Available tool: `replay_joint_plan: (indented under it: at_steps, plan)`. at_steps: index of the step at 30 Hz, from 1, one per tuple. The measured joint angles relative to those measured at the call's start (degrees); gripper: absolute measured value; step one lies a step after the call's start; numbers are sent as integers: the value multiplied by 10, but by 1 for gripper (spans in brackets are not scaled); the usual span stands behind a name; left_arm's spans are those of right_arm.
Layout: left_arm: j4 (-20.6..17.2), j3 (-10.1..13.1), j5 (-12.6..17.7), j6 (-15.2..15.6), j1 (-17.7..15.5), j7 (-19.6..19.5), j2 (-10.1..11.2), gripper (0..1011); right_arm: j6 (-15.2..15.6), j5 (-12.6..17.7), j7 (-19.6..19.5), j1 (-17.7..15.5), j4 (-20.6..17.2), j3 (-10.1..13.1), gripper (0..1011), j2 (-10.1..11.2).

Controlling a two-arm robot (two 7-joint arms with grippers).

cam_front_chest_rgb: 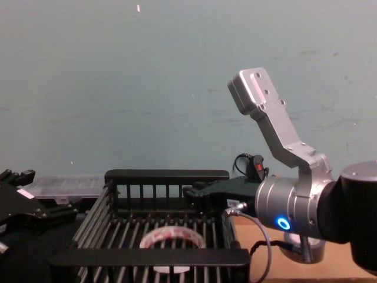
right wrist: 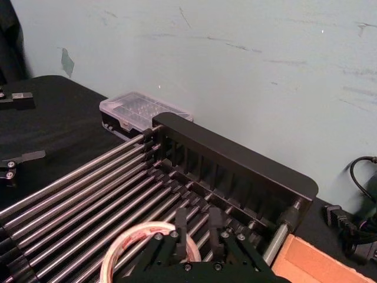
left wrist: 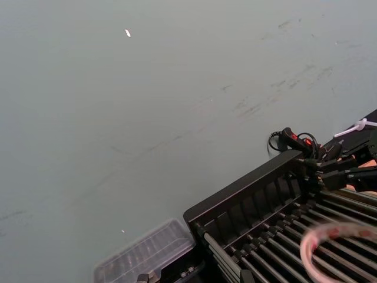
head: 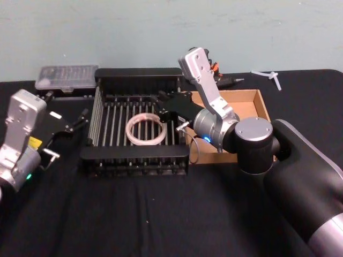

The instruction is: Pick up the white tape and place it into the black box , Pick up the silver tape and place it into the brown box.

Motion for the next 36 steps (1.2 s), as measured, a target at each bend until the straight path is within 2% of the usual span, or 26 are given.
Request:
replay_joint_plan:
  at_steps: [3,9,10,11,14,15,20,21,25,27,36]
  plan:
    - [0,0,0,0,0,0,0,1001,0,0,0,0,0,0,278,0]
    - [0,0,0,0,0,0,0,1001,0,1,0,0,-1,0,489,0]
    - [0,0,0,0,0,0,0,1001,0,1,0,-1,-1,0,489,0]
    - [0,0,0,0,0,0,0,1001,0,1,0,-1,-1,0,547,1]
    - [0,0,0,0,0,0,0,1001,0,1,1,-1,-1,0,615,1]
    - [0,0,0,0,0,0,0,1001,0,1,1,-1,-1,0,674,1]
    - [0,0,0,0,0,0,0,1001,0,1,1,-1,-2,0,808,1]
    - [0,0,0,0,0,0,0,1001,0,2,1,-1,-2,0,863,1]
    - [0,0,0,0,0,0,0,1001,0,2,1,-1,-2,0,961,1]
    - [0,0,0,0,0,0,0,1001,0,2,1,-1,-2,0,1002,1]
    - [0,0,0,0,0,0,0,1001,0,2,1,-1,-2,0,1000,1]
